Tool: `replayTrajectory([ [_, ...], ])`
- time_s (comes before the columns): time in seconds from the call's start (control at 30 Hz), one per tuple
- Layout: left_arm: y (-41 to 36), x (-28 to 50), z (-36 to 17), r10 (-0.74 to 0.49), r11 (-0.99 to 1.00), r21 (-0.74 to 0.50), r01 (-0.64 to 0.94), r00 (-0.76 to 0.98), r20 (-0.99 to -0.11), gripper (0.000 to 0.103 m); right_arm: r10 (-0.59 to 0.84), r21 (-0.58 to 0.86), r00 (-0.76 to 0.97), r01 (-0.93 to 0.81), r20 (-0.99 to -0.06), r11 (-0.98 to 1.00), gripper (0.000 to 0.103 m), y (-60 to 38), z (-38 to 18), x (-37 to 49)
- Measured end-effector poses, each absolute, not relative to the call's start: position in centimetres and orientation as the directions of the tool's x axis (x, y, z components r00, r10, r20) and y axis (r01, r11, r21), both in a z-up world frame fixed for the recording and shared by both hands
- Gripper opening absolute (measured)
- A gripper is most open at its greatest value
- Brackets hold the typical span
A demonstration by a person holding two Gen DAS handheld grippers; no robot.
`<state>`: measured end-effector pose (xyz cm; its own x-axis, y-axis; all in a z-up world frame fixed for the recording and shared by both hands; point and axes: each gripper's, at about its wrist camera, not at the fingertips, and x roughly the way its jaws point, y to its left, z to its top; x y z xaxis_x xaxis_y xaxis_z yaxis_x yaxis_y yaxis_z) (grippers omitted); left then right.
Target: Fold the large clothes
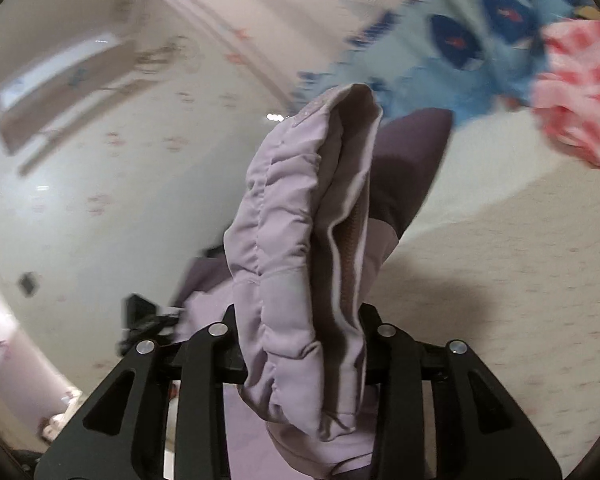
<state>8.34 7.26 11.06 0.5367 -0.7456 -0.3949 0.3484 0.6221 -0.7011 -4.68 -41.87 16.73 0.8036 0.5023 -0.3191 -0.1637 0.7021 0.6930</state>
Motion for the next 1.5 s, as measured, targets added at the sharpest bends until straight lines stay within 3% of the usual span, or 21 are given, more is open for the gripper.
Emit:
replayTrajectory([
  [0.1,4.0,12.3,4.8,-0.706,0.678,-0.684,0.269,0.496,-0.506,0.038,0.422,0.68,0.755,0.043,-0.502,0.732,0.044,-46.2,8.4,-2.7],
  [0.2,1.1,16.0,-3.4,-0.615,0.776,-0.616,0.138,0.382,-0.69,0.042,0.333,0.607,0.614,0.311,-0.716,0.731,0.055,-49.1,-2.2,-1.7],
  [0.23,1.3,16.1,-5.2,-0.587,0.798,-0.592,0.115,0.375,-0.718,0.045,0.346,0.623,0.595,0.354,-0.725,0.697,0.057,-49.9,-4.9,-2.2],
  [0.3,3.4,15.4,-5.7,-0.64,0.75,-0.653,0.106,0.366,-0.676,0.052,0.415,0.732,0.653,0.334,-0.634,0.593,0.064,-51.3,-6.8,-4.3],
  [0.4,7.5,12.7,-3.3,-0.649,0.754,-0.637,0.161,0.339,-0.681,0.057,0.428,0.742,0.677,0.267,-0.599,0.616,0.068,-50.9,-4.8,-8.1],
  [0.43,8.6,11.3,-2.3,-0.639,0.765,-0.615,0.19,0.338,-0.691,0.058,0.432,0.738,0.677,0.25,-0.596,0.627,0.075,-50.5,-4.2,-9.5],
  [0.53,14.0,6.4,-1.2,-0.597,0.802,-0.55,0.233,0.311,-0.739,0.082,0.472,0.733,0.648,0.205,-0.598,0.648,0.084,-49.0,-2.7,-16.1],
  [0.63,18.8,0.7,-2.8,-0.524,0.85,-0.487,0.201,0.238,-0.818,0.083,0.521,0.736,0.595,0.188,-0.613,0.651,0.086,-46.8,-3.0,-24.0],
  [0.77,21.6,-5.3,-5.7,-0.547,0.833,-0.524,0.174,0.126,-0.828,0.083,0.579,0.751,0.517,0.218,-0.631,0.623,0.086,-43.2,-4.8,-32.8],
  [0.97,19.1,-10.6,-8.0,-0.604,0.783,-0.585,0.21,0.032,-0.797,0.09,0.707,0.841,0.47,0.183,-0.529,0.508,0.085,-39.4,-5.8,-37.1],
  [1.0,18.5,-11.1,-8.1,-0.618,0.771,-0.602,0.207,0.012,-0.786,0.09,0.725,0.859,0.473,0.16,-0.5,0.487,0.082,-38.9,-5.6,-37.2],
  [1.03,17.6,-11.9,-8.0,-0.612,0.773,-0.595,0.222,0.013,-0.791,0.087,0.726,0.866,0.491,0.137,-0.482,0.482,0.07,-38.6,-5.2,-37.0],
  [1.07,16.7,-12.5,-7.4,-0.582,0.793,-0.555,0.251,0.045,-0.812,0.077,0.717,0.865,0.507,0.128,-0.478,0.486,0.057,-38.4,-5.0,-36.9],
  [1.1,15.7,-13.3,-6.6,-0.551,0.812,-0.514,0.276,0.073,-0.831,0.065,0.706,0.865,0.527,0.124,-0.472,0.486,0.027,-38.3,-4.7,-36.3],
  [1.13,15.4,-13.4,-6.1,-0.549,0.817,-0.512,0.266,0.085,-0.832,0.046,0.7,0.878,0.558,0.119,-0.446,0.464,0.021,-38.3,-4.5,-36.5],
  [1.17,15.4,-13.6,-5.1,-0.565,0.813,-0.531,0.237,0.104,-0.818,0.033,0.691,0.894,0.6,0.097,-0.404,0.438,0.02,-38.0,-3.8,-36.1],
  [1.23,15.3,-14.1,-2.2,-0.605,0.79,-0.566,0.234,0.155,-0.781,0.019,0.674,0.902,0.653,0.032,-0.345,0.431,0.015,-38.0,-1.3,-35.9],
  [1.37,15.1,-16.6,6.4,-0.675,0.734,-0.594,0.331,0.256,-0.692,0.016,0.66,0.894,0.715,-0.111,-0.231,0.434,0.014,-38.6,5.8,-35.9],
  [1.5,14.0,-19.9,10.4,-0.723,0.685,-0.611,0.397,0.263,-0.639,0.016,0.67,0.888,0.729,-0.205,-0.142,0.411,0.014,-40.1,10.2,-37.5],
])
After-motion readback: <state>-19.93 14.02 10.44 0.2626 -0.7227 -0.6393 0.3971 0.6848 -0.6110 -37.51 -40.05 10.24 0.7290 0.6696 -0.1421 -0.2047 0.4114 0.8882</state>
